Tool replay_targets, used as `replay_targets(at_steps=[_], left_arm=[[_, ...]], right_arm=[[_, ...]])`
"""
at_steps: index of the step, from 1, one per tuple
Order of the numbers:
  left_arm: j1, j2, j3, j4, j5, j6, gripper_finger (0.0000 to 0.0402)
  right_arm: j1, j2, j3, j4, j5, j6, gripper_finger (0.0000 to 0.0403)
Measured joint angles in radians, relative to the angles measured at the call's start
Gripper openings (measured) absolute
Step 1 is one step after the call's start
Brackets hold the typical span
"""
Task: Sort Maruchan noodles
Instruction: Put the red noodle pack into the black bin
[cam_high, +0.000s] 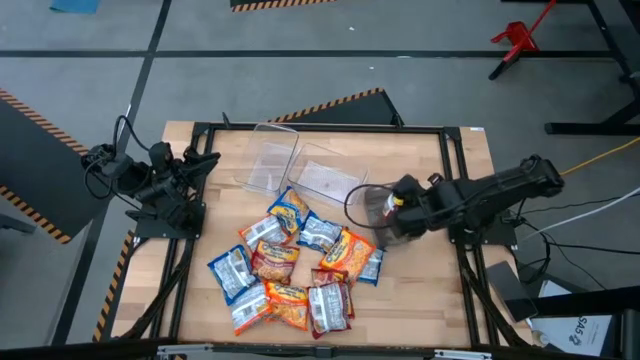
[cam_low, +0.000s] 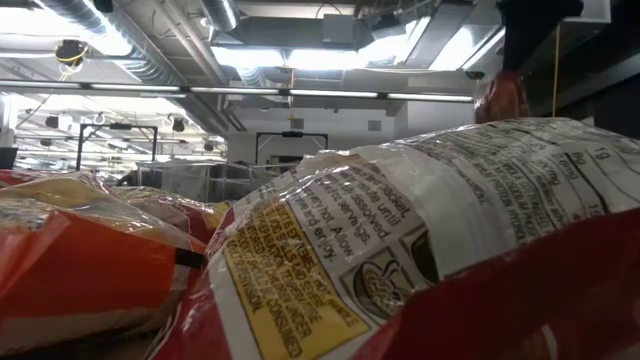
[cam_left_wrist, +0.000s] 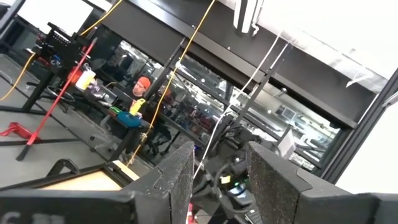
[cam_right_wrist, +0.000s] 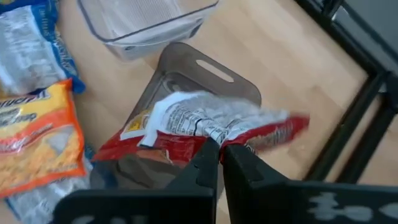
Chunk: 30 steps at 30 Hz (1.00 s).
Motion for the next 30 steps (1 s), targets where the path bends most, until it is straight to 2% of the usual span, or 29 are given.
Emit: replay_targets(at_steps=[7,15,22,30], left_arm=[[0.000,0.000,0.000,-0.022,-0.029,0.001,0.0141],[0.000,0.000,0.000,-0.025,-0.031,0.001,0.0141],[0.000,0.000,0.000,-0.026,-0.053,0.001,0.0141],[0.000,0.000,0.000,-0.036,-0.055,0.002,0.0141]], right_arm=[[-0.048,-0.069,-0.181,0.197,-0.045,-0.053,0.0000],[-0.102,-0.069,-0.271,0.384,-0.113,-0.120,0.0000],[-0.120,-0.069,-0.285,0.375,-0.127,-0.131,0.0000],[-0.120,-0.069,-0.285,0.335,-0.280,-0.153,0.0000]])
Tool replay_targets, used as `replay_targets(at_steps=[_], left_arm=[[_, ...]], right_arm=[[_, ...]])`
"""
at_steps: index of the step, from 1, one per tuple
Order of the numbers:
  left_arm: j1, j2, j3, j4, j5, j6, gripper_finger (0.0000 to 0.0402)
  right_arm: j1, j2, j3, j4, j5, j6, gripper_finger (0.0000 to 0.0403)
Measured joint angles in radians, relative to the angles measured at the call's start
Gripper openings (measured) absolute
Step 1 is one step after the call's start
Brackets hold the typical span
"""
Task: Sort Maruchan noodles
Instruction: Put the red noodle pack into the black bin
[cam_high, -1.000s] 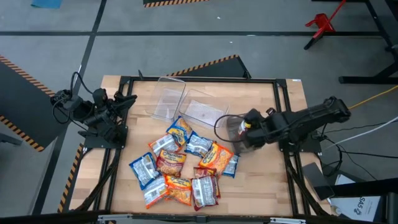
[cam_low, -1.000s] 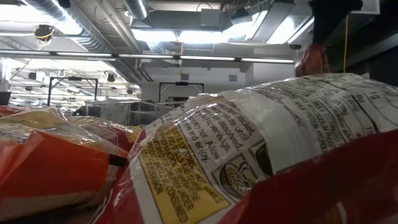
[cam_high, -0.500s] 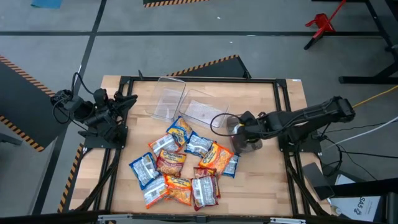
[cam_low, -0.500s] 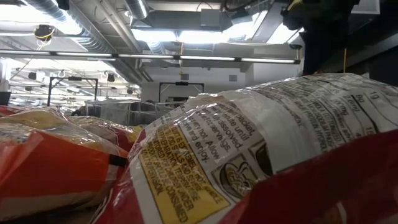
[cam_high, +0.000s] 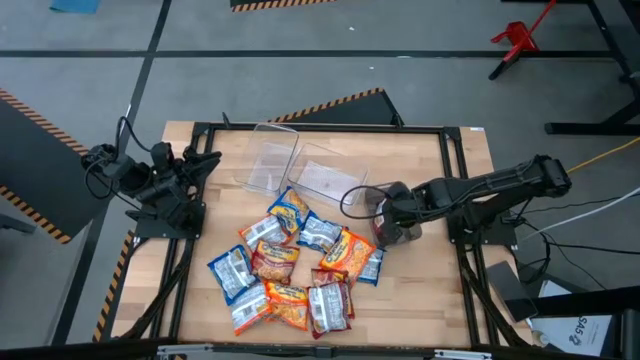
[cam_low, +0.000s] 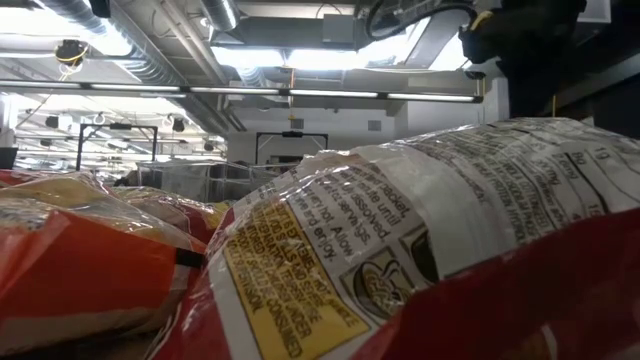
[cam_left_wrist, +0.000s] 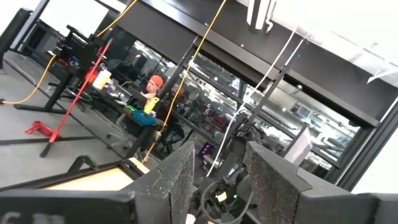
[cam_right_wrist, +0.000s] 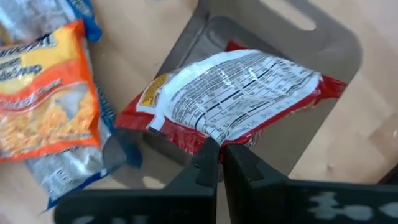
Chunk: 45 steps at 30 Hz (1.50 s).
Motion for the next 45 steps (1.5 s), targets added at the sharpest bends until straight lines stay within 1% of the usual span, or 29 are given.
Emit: replay_targets(at_steps=[3,10,12,15,19,22,27,29,33,36,38,42,45], left_arm=[[0.000,0.000,0.000,-0.007,-0.007,0.000,0.0141],[0.000,0.000,0.000,-0.037,-0.020,0.000,0.0141],[0.000,0.000,0.000,-0.044,-0.020,0.000,0.0141],[0.000,0.000,0.000,-0.043,-0.020,0.000,0.0141],[0.000,0.000,0.000,-0.043,-0.020,0.000,0.0141],[0.000,0.000,0.000,-0.043,-0.020,0.000,0.0141],[0.000,0.000,0.000,-0.043,-0.020,0.000,0.0141],[0.000,0.000,0.000,-0.043,-0.020,0.000,0.0141],[0.000,0.000,0.000,-0.043,-0.020,0.000,0.0141],[0.000,0.000,0.000,-0.046,-0.021,0.000,0.0141],[0.000,0.000,0.000,-0.047,-0.021,0.000,0.0141],[0.000,0.000,0.000,-0.048,-0.019,0.000,0.0141],[0.000,0.000,0.000,-0.049,-0.007,0.000,0.0141]], right_arm=[[0.000,0.000,0.000,0.000,-0.032,-0.022,0.0000],[-0.008,0.000,-0.008,-0.053,-0.066,-0.027,0.0000],[-0.008,0.000,-0.017,-0.048,-0.096,-0.043,0.0000],[-0.007,0.000,-0.036,-0.014,-0.172,-0.053,0.0000],[-0.007,0.001,-0.055,-0.013,-0.202,-0.063,0.0008],[-0.007,0.001,-0.062,-0.012,-0.219,-0.071,0.0035],[-0.007,0.001,-0.063,-0.013,-0.228,-0.072,0.0119],[-0.007,0.001,-0.063,-0.008,-0.246,-0.079,0.0153],[-0.007,0.001,-0.027,0.027,-0.286,-0.106,0.0201],[-0.006,0.000,0.010,0.075,-0.280,-0.121,0.0218],[-0.003,0.000,0.024,0.181,-0.267,-0.132,0.0223],[0.043,0.017,0.025,0.442,-0.246,-0.179,0.0225],[0.092,0.059,0.025,0.535,-0.234,-0.197,0.0225]])
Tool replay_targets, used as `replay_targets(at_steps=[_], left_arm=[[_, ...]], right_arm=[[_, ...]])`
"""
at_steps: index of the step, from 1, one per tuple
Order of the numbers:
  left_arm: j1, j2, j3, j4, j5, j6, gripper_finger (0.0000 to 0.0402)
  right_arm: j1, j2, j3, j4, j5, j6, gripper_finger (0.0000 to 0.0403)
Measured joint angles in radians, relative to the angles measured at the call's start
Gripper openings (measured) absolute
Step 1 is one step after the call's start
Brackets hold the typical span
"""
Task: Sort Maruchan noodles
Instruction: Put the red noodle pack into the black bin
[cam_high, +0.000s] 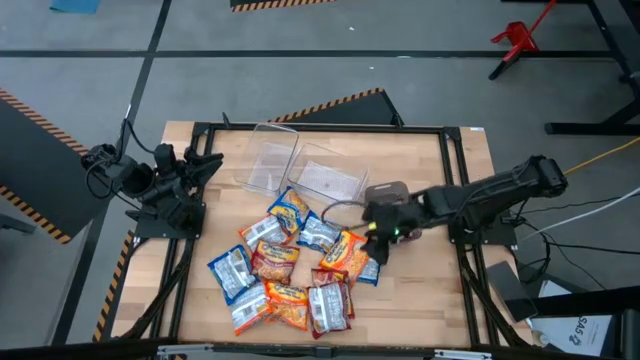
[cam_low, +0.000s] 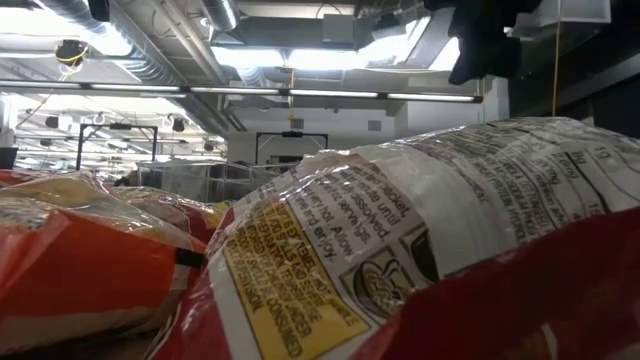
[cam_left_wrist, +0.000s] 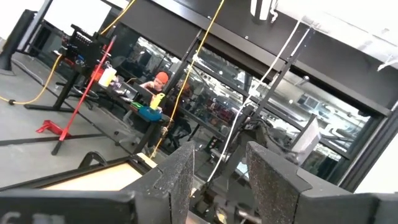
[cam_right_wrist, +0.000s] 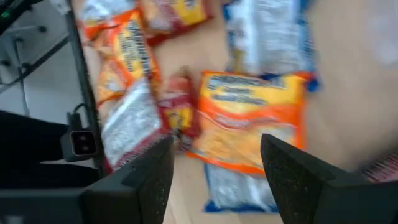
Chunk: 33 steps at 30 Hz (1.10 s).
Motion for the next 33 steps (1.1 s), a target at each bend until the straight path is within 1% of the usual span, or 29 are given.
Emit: replay_targets(at_steps=[7,9,12,15,19,23,27,33], left_arm=[[0.000,0.000,0.000,-0.003,0.027,-0.001,0.0141],[0.000,0.000,0.000,-0.009,0.039,-0.001,0.0141],[0.000,0.000,0.000,-0.014,0.045,-0.002,0.0141],[0.000,0.000,0.000,-0.022,0.045,-0.001,0.0141],[0.000,0.000,0.000,-0.058,0.045,-0.003,0.0141],[0.000,0.000,0.000,-0.081,0.045,-0.028,0.0141],[0.000,0.000,0.000,-0.090,0.049,-0.046,0.0141],[0.000,0.000,0.000,-0.094,0.072,-0.054,0.0141]], right_arm=[[0.109,0.151,-0.002,0.159,-0.029,0.070,0.0225],[0.130,0.192,0.004,0.225,-0.038,0.069,0.0225],[0.147,0.242,0.024,0.263,-0.048,0.041,0.0233],[0.144,0.277,0.053,0.266,-0.042,0.008,0.0256],[0.143,0.337,0.083,0.267,-0.028,-0.051,0.0299],[0.143,0.400,0.087,0.330,-0.036,-0.080,0.0328],[0.144,0.439,0.087,0.344,-0.036,-0.078,0.0328],[0.144,0.449,0.087,0.335,-0.020,-0.077,0.0302]])
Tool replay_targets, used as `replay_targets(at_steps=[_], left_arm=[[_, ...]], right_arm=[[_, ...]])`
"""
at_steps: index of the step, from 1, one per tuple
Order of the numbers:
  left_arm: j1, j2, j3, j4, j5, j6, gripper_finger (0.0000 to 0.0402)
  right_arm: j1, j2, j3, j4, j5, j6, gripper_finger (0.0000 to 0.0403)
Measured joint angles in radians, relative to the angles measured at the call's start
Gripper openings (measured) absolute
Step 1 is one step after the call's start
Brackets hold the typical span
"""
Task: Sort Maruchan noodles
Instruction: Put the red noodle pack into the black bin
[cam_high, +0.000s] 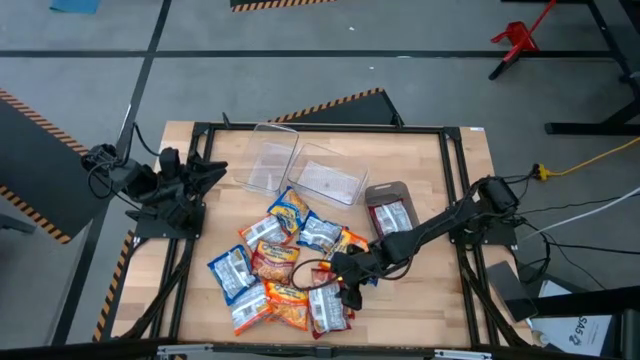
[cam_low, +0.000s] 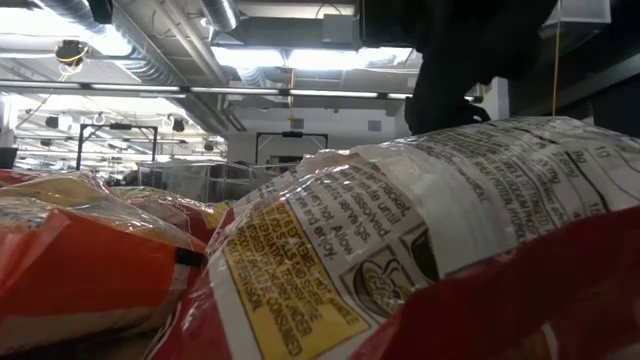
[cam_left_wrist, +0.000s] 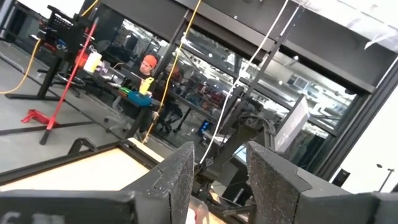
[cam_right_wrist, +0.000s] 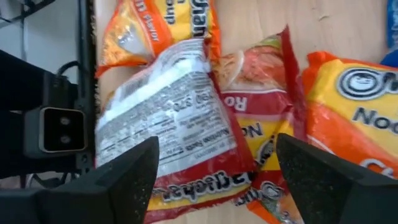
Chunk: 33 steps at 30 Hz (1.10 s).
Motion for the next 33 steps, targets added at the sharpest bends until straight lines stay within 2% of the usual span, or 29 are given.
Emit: replay_targets(at_steps=[14,21,25,30,33], left_arm=[[0.000,0.000,0.000,-0.005,-0.001,-0.002,0.0141],[0.000,0.000,0.000,-0.012,-0.002,-0.021,0.0141],[0.000,-0.001,0.000,-0.012,-0.003,-0.021,0.0141],[0.000,0.000,0.000,-0.012,-0.009,-0.021,0.0141],[0.000,0.000,0.000,-0.013,-0.010,-0.021,0.0141]], right_arm=[[0.000,0.001,0.000,-0.003,0.003,-0.032,0.0199],[-0.001,0.041,-0.001,0.003,-0.060,-0.034,0.0161],[-0.001,0.041,0.000,-0.011,-0.057,-0.032,0.0109],[-0.001,0.041,0.000,-0.017,-0.078,-0.029,0.0014],[-0.001,0.041,0.000,-0.017,-0.075,-0.001,0.0011]])
